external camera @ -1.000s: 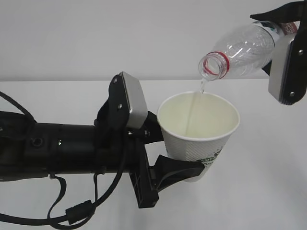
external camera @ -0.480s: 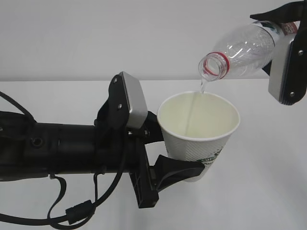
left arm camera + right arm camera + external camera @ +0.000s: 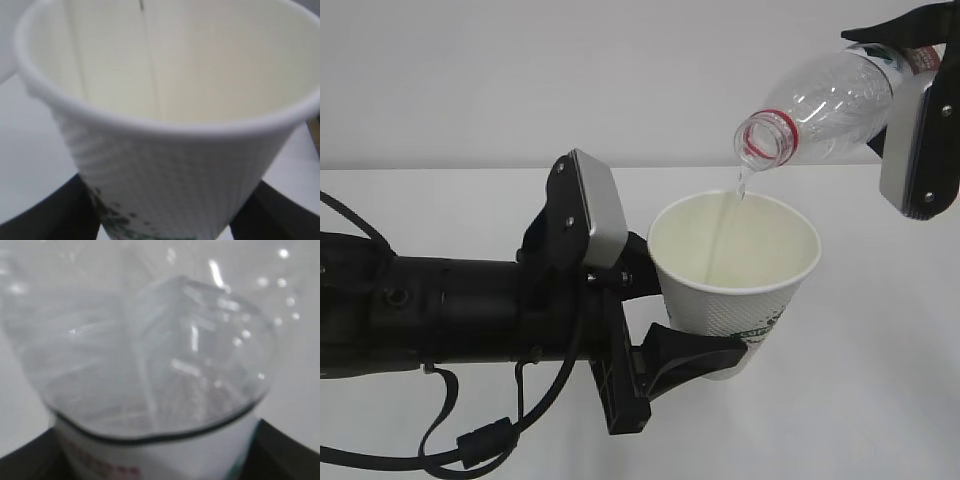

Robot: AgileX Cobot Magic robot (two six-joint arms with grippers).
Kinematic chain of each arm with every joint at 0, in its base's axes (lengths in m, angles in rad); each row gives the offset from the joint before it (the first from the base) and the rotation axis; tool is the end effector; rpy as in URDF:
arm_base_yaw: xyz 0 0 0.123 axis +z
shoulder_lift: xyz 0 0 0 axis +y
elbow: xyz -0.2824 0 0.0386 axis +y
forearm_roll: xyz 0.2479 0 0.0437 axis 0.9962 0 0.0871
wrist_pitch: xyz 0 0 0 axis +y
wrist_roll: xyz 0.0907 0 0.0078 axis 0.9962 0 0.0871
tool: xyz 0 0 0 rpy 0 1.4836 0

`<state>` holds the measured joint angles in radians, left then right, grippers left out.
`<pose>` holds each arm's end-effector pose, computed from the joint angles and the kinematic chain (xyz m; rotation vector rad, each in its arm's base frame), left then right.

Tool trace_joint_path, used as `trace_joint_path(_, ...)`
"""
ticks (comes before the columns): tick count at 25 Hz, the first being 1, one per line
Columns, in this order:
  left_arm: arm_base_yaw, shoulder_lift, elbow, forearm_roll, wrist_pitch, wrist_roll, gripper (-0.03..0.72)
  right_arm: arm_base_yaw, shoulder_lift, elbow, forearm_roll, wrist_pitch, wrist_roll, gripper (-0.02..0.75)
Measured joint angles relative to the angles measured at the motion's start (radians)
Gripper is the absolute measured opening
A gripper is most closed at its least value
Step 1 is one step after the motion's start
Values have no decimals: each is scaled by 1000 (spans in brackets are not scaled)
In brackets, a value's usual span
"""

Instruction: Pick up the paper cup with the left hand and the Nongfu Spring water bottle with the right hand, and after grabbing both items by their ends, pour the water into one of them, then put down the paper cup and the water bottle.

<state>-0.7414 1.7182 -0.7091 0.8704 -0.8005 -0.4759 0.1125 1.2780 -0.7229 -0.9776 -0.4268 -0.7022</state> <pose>0.2027 -0.2533 0.1850 1.2386 1.5094 -0.9044 0.2674 0.0616 0.2924 -1.5669 0.9732 -0.7766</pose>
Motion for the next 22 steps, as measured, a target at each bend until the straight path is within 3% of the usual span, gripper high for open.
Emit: trace_joint_path(22, 0, 0, 0, 0, -2, 0, 508, 0, 0, 0, 0, 0, -13, 522)
